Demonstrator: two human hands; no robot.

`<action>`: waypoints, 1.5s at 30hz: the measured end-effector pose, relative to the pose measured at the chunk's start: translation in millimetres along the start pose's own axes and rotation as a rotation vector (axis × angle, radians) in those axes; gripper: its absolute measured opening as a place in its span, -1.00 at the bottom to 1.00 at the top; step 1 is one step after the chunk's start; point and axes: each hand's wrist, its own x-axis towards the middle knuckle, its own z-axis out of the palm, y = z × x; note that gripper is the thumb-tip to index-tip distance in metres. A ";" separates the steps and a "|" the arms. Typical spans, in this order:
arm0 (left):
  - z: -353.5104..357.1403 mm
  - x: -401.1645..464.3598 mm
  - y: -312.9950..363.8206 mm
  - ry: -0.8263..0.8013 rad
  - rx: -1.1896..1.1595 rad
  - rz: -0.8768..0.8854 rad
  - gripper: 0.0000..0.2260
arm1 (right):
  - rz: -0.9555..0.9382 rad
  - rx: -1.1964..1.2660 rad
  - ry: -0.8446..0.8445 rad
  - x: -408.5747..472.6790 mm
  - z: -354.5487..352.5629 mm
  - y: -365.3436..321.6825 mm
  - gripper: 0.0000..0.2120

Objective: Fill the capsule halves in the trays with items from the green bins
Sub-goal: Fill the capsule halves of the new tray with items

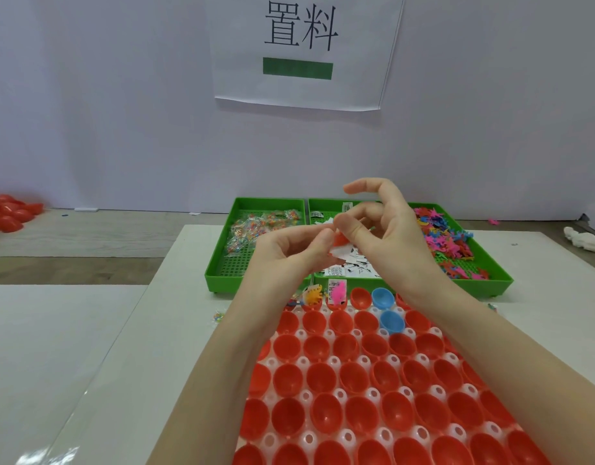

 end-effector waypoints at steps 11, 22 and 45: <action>13.9 1.5 -15.2 0.122 0.372 0.205 -0.73 | 0.160 -0.099 -0.260 0.0 -26.2 1.6 -0.88; 17.7 35.4 -56.8 -0.336 1.352 0.082 -0.38 | 0.326 -0.496 -0.178 -6.4 -33.6 55.7 -0.98; 31.7 38.2 -71.1 -0.369 1.343 0.123 -0.57 | 0.240 -0.913 -0.441 3.9 -20.1 47.0 -0.82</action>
